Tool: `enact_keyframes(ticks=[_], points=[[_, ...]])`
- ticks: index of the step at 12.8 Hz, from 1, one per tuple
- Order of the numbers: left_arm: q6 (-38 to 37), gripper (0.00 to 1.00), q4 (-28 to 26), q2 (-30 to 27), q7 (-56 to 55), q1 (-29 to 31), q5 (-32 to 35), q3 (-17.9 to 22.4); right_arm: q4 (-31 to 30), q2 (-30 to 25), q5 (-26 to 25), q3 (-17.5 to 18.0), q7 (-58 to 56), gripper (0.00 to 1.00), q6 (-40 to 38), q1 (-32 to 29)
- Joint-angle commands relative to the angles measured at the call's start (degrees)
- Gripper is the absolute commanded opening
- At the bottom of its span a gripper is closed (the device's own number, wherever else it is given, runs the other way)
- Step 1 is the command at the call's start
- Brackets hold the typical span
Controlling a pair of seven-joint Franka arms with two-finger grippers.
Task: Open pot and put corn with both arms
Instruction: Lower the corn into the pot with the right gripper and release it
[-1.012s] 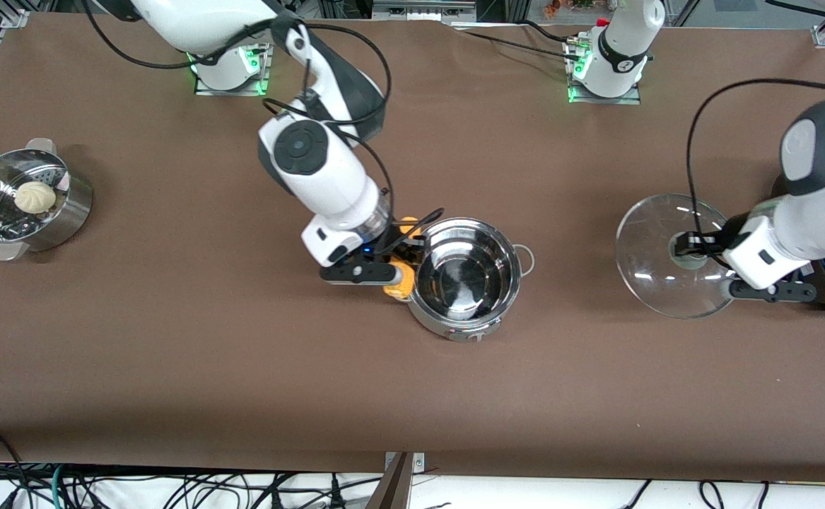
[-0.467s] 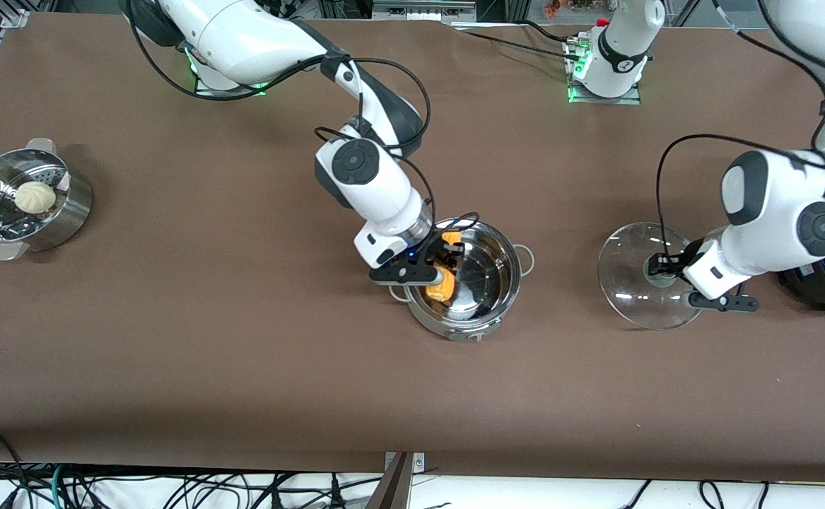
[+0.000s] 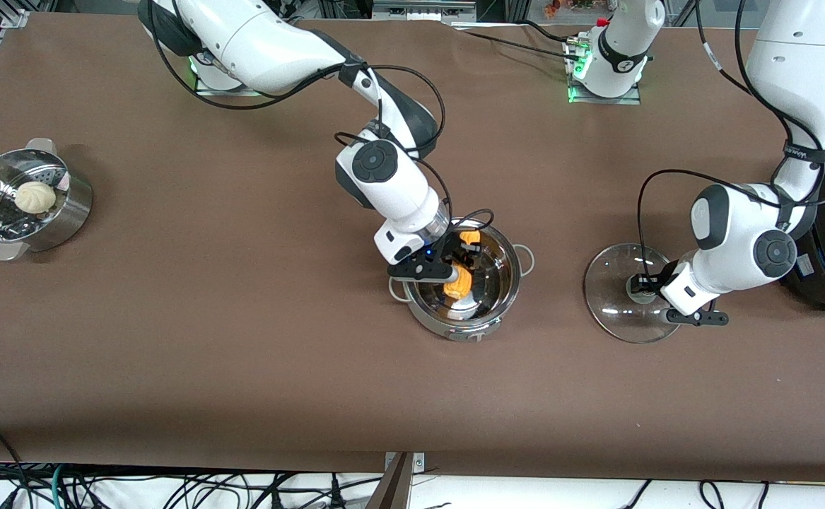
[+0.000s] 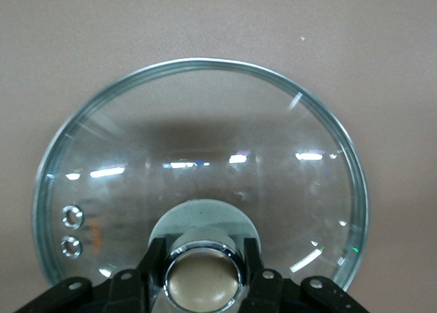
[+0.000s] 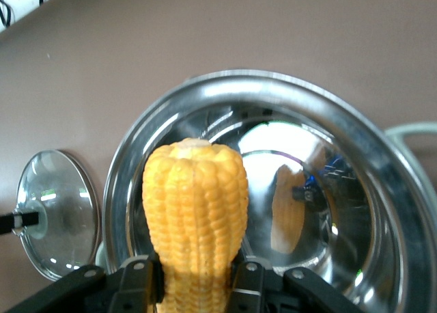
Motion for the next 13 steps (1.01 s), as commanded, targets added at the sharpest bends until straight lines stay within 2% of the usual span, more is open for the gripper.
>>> enact_keyframes(ticks=[1, 2, 3, 4, 5, 6, 7, 9, 10, 13], points=[[0.4, 0.1, 0.6, 0.4, 0.1, 0.7, 2.2, -0.1, 3.5, 1.9, -0.8, -0.9, 0.4, 0.38, 1.3, 0.6], [0.4, 0.28, 0.6, 0.6, 0.1, 0.8, 2.2, -0.1, 3.5, 2.1, -0.8, -1.0, 0.6, 0.45, 1.4, 0.6], [0.4, 0.65, 0.6, 0.5, 0.2, 0.9, 2.2, -0.2, 3.5, 2.4, -0.9, -1.1, 0.6, 0.56, 1.4, 0.9], [0.2, 0.88, 0.9, 0.4, 0.9, 1.5, 2.2, -0.2, 3.3, 2.4, -0.9, -1.4, 0.8, 0.86, 1.3, 1.4], [-0.3, 0.88, 1.1, -0.2, 1.1, 1.9, 2.3, -0.2, 3.0, 2.4, -1.8, -2.0, 0.7, 1.0, 1.3, 2.0], [-1.7, 0.9, 1.3, -1.6, 1.0, 1.9, 2.3, -0.3, 2.4, 2.5, -3.6, -2.1, 0.6, 1.0, 1.3, 2.2], [-2.6, 1.0, 1.4, -2.9, 0.9, 1.9, 2.2, -0.3, 1.8, 2.5, -5.1, -2.1, 0.5, 1.0, 1.2, 2.2], [-3.8, 1.0, 1.4, -6.5, 0.5, 1.9, 2.2, -0.3, 1.5, 1.7, -7.7, -2.1, 0.2, 1.0, -0.4, 1.9], [-6.0, 1.0, 1.4, -8.8, 0.7, 2.1, 2.2, -0.3, 1.9, 0.6, -7.9, -2.2, -0.3, 1.0, -3.9, 0.8], [-14.1, 1.0, 1.3, -17.7, -0.1, 2.2, 2.2, -0.6, 1.4, -5.6, -6.8, -1.9, -11.1, 1.0, -13.9, -6.5]])
